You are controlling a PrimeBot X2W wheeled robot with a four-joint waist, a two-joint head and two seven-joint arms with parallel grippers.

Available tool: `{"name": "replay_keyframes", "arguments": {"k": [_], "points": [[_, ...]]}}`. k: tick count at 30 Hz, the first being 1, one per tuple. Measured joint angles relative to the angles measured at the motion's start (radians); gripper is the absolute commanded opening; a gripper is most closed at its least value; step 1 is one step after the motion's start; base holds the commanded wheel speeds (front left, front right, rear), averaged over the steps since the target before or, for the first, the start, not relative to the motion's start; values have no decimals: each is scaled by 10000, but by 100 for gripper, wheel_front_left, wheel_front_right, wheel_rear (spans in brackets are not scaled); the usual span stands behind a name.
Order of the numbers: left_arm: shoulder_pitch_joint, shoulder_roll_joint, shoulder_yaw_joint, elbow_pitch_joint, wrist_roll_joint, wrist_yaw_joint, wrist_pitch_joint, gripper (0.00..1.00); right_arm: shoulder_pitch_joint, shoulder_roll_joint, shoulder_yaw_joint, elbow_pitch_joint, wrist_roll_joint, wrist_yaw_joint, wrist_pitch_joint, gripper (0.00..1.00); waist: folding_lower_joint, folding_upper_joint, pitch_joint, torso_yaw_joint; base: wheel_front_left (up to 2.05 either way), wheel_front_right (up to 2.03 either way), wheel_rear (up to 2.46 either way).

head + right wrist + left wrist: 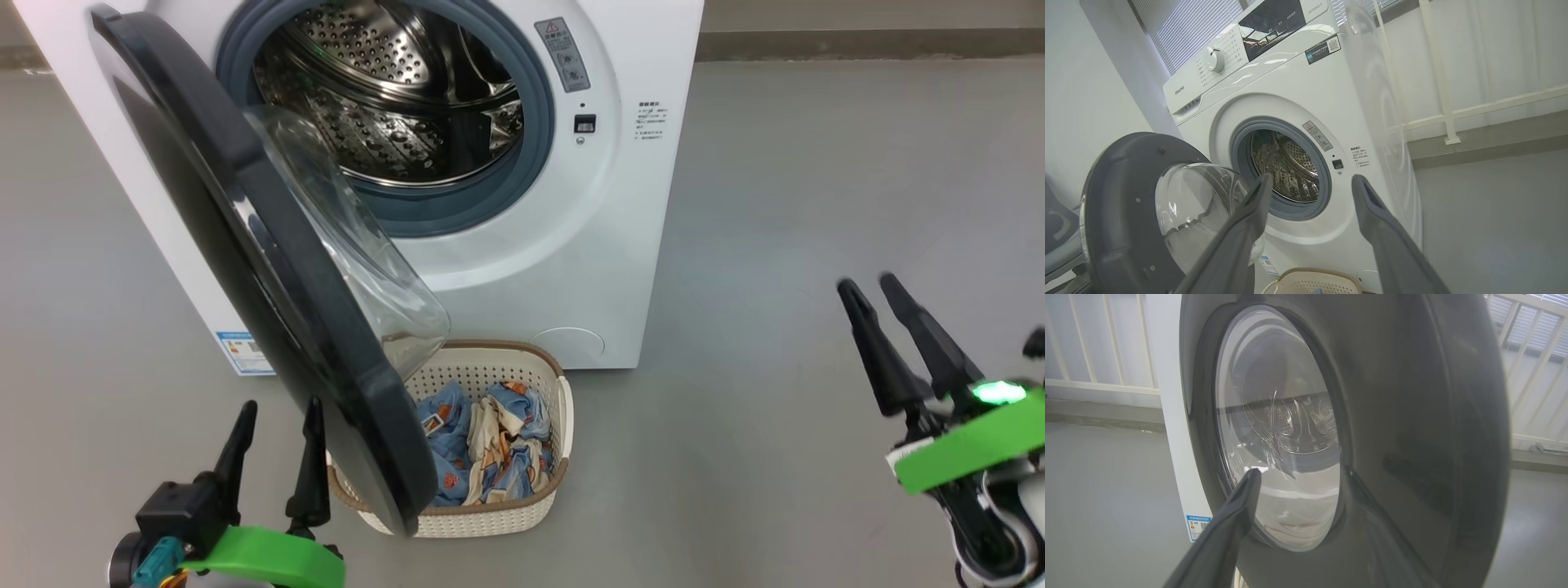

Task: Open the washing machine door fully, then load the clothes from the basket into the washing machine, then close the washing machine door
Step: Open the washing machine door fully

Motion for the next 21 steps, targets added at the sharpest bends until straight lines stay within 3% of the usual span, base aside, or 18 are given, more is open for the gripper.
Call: {"name": "replay_keyframes", "arguments": {"k": [6,15,21], "points": [[155,0,-13,-69,0,75,0,100,787,343,-639,637,-915,2,-591,100,0,0,-22,0,0,0,0],[203,0,29,-88,12,84,0,100,1464,1120,-1695,1377,-3279,2,-602,100,0,0,-6,-49,0,0,0],[205,0,-12,-119,12,150,0,100,1570,1574,-2100,1425,-4192,2,-604,100,0,0,-5,-56,0,0,0]]}}
